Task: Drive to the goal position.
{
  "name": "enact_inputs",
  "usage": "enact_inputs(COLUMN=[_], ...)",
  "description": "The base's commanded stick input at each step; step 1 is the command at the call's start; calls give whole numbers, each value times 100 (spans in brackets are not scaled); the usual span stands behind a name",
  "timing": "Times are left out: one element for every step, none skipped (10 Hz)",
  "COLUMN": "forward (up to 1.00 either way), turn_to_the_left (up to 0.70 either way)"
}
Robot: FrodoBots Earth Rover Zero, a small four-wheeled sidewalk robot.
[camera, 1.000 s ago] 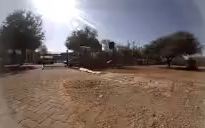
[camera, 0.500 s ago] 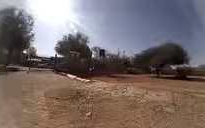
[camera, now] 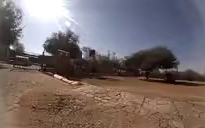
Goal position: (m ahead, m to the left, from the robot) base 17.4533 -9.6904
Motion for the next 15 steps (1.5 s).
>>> enact_inputs(forward=[100, 100, 100, 100, 100, 100, 100, 100, 100, 100, 100, 100, 100, 100, 100], turn_to_the_left=[-27, -27, -27, -27, -27, -27, -27, -27, -27, -27, -27, -27, -27, -27, -27])
